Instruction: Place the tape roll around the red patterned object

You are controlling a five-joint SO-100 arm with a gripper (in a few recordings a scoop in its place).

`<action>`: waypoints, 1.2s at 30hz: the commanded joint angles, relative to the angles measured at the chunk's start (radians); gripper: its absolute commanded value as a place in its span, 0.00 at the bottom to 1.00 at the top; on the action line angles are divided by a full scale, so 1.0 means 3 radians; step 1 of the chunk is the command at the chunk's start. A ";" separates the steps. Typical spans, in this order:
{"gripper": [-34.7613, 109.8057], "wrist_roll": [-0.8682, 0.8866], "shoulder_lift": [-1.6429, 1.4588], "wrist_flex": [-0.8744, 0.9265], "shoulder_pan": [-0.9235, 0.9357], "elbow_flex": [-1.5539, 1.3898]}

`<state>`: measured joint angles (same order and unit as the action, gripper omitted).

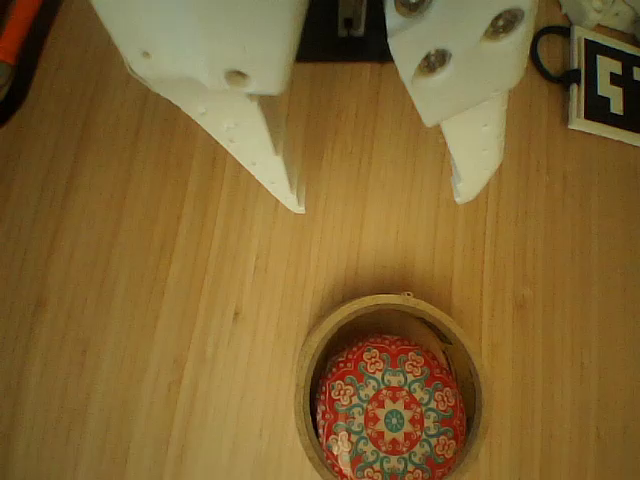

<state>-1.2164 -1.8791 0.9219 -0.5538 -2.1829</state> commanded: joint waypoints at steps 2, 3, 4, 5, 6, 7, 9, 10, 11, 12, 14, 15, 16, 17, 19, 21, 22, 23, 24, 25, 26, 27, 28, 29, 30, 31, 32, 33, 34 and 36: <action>0.50 -0.0046 -0.0031 0.0026 -0.0056 0.0077; 0.50 -0.0046 -0.0031 0.0026 -0.0056 0.0077; 0.50 -0.0046 -0.0031 0.0026 -0.0056 0.0082; 0.50 -0.0046 -0.0031 0.0031 -0.0061 0.0087; 0.50 -0.0046 -0.0031 0.0036 -0.0061 0.0092; 0.50 -0.0046 -0.0031 0.0036 -0.0061 0.0092; 0.50 -0.0046 -0.0031 0.0041 -0.0061 0.0092; 0.50 -0.0046 -0.0031 0.0041 -0.0061 0.0092; 0.50 -0.0046 -0.0031 0.0041 -0.0061 0.0087; 0.50 -0.0046 -0.0036 0.0041 -0.0061 0.0087; 0.50 -0.0046 -0.0036 0.0041 -0.0061 0.0087; 0.50 -0.0046 -0.0036 0.0041 -0.0061 0.0087; 0.50 -0.0046 -0.0036 0.0041 -0.0066 0.0087; 0.50 -0.0046 -0.0036 0.0041 -0.0072 0.0082; 0.50 -0.0041 -0.0041 0.0041 -0.0077 0.0072; 0.50 -0.0041 -0.0072 0.0026 -0.0087 0.0026; 0.50 -0.0041 -0.0097 0.0015 -0.0087 -0.0015; 0.50 -0.0041 -0.0138 -0.0005 -0.0092 -0.0072; 0.50 -0.0041 -0.0189 -0.0031 -0.0092 -0.0148; 0.50 -0.0041 -0.0256 -0.0061 -0.0092 -0.0230; 0.50 -0.0041 -0.0332 -0.0102 -0.0092 -0.0337; 0.50 -0.0041 -0.0419 -0.0153 -0.0087 -0.0455; 0.50 -0.0041 -0.0506 -0.0205 -0.0082 -0.0578; 0.50 -0.0041 -0.0588 -0.0271 -0.0082 -0.0701; 0.50 -0.0041 -0.0660 -0.0317 -0.0077 -0.0793; 0.50 -0.0036 -0.0711 -0.0337 -0.0077 -0.0854; 0.50 -0.0026 -0.0731 -0.0343 -0.0077 -0.0879; 0.50 -0.0020 -0.0747 -0.0343 -0.0077 -0.0885; 0.50 -0.0020 -0.0752 -0.0327 -0.0077 -0.0874; 0.50 -0.0020 -0.0752 -0.0317 -0.0066 -0.0859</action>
<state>-1.2164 -2.0601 0.8222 -0.5645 -2.4360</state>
